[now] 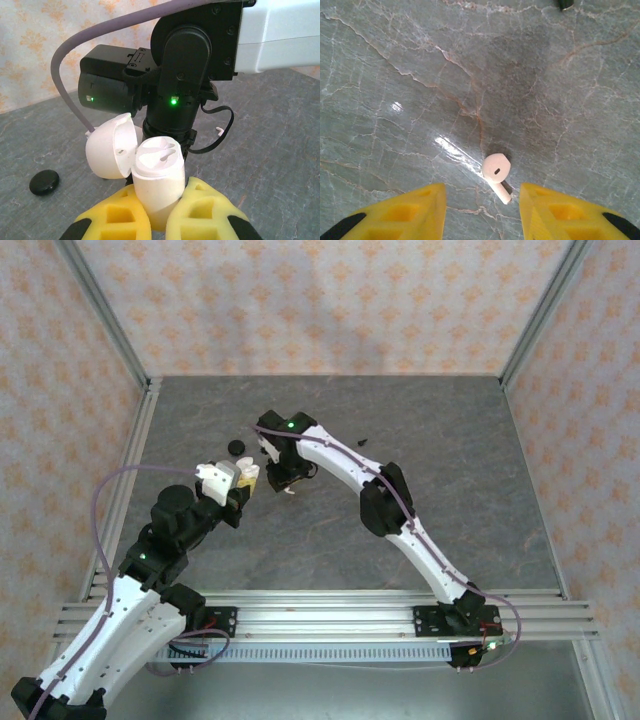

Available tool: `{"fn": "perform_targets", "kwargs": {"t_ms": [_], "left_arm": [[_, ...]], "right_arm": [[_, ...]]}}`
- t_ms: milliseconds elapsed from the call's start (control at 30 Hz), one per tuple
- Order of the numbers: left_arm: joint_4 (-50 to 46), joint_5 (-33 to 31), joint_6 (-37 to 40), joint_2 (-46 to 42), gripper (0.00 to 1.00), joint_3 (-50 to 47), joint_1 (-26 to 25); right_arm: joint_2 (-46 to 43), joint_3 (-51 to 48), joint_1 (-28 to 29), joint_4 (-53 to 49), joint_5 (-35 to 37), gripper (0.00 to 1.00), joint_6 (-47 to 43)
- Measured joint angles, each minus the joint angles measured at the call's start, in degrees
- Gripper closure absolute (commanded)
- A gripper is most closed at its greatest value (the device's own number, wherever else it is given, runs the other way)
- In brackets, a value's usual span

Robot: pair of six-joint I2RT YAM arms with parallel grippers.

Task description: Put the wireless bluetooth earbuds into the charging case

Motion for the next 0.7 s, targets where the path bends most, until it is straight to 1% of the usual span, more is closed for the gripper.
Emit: {"fn": "perform_targets", "kwargs": {"t_ms": [333,700], "left_arm": [[-0.2,0.0,0.1,0.0,1.0,0.0,0.0],[-0.7,0.0,0.2,0.0,1.0,0.0,0.0]], "right_arm": [[1.4,0.0,0.2,3.1,2.7,0.63,-0.1],[1.7,-2.0,0.7,3.6,4.0,0.65,-0.1]]}}
